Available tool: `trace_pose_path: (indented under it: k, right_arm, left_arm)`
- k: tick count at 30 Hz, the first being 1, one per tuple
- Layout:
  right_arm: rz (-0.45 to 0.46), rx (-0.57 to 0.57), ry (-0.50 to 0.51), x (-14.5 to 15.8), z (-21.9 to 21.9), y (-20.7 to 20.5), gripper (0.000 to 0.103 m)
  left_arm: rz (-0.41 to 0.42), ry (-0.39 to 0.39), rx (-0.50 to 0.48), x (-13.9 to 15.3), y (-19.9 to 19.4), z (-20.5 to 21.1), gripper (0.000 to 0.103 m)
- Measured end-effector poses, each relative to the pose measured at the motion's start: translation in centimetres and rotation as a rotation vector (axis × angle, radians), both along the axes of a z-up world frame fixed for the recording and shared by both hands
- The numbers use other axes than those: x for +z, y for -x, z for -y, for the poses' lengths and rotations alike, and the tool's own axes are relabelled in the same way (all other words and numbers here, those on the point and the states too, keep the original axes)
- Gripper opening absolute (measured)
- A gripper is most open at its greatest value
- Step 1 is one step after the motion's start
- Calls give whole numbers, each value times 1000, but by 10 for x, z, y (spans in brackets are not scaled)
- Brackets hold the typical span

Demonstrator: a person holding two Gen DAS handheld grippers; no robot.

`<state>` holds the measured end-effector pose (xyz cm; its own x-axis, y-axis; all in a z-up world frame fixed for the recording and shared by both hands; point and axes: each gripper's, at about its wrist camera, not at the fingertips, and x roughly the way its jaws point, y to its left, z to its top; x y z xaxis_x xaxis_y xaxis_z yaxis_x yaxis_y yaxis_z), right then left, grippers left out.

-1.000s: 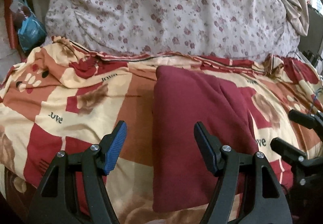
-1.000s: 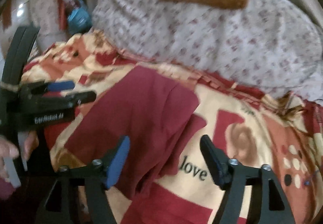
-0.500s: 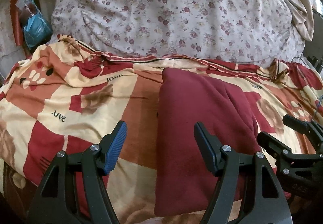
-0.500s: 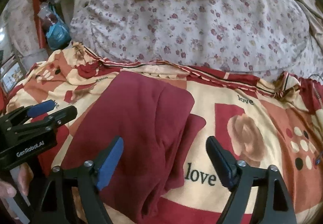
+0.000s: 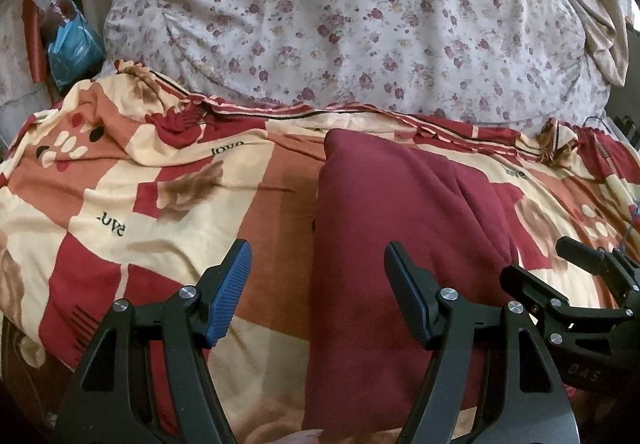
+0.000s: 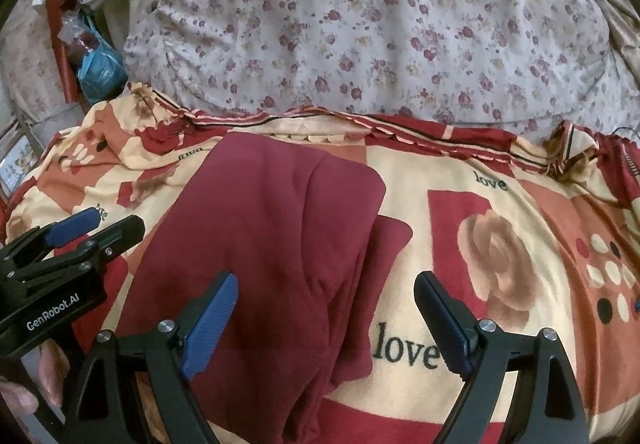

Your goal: Fold small clothes

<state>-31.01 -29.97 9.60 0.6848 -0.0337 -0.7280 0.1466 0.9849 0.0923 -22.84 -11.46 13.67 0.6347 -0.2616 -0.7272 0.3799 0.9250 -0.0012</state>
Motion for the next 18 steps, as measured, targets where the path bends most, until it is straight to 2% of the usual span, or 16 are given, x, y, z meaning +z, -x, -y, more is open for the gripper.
trace_pose_path:
  k: [18]
  right_arm:
    - [-18, -13, -13, -6, 3, -8, 88]
  left_arm:
    - [-13, -6, 5, -9, -9, 5, 69]
